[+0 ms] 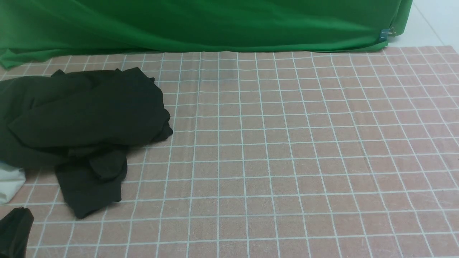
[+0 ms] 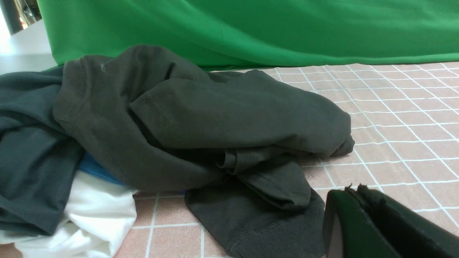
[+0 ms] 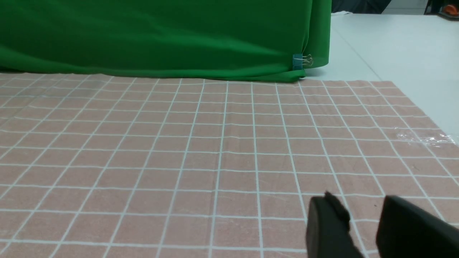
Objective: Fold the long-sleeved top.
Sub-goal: Spread the long sleeves with your arms and place them on the tabletop
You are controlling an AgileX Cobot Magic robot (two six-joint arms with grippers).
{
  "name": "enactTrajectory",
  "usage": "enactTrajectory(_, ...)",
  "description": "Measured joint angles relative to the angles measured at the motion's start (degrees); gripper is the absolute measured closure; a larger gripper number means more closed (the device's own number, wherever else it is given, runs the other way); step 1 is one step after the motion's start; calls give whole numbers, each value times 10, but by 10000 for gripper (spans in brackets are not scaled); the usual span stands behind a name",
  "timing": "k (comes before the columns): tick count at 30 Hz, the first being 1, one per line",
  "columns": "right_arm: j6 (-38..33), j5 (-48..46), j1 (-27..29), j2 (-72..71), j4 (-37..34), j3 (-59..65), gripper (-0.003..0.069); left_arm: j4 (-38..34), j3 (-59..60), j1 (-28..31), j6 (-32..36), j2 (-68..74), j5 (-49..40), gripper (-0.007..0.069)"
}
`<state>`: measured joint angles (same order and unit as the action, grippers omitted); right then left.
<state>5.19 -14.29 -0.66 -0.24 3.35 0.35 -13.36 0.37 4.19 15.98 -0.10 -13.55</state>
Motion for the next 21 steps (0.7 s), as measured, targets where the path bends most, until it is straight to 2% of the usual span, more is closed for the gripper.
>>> enactTrajectory(13,0,0,0,0,0,0,417,-5,0,0,-1,0,6,606)
enactTrajectory(16,0,0,0,0,0,0,417,-136,0,0,-32,0,69,606)
enactTrajectory(18,0,0,0,0,0,0,417,-188,0,0,-46,0,94,606)
enactTrajectory(20,0,0,0,0,0,0,417,-305,0,0,-76,0,150,606)
enactTrajectory(21,0,0,0,0,0,0,417,-328,0,0,-80,0,163,606)
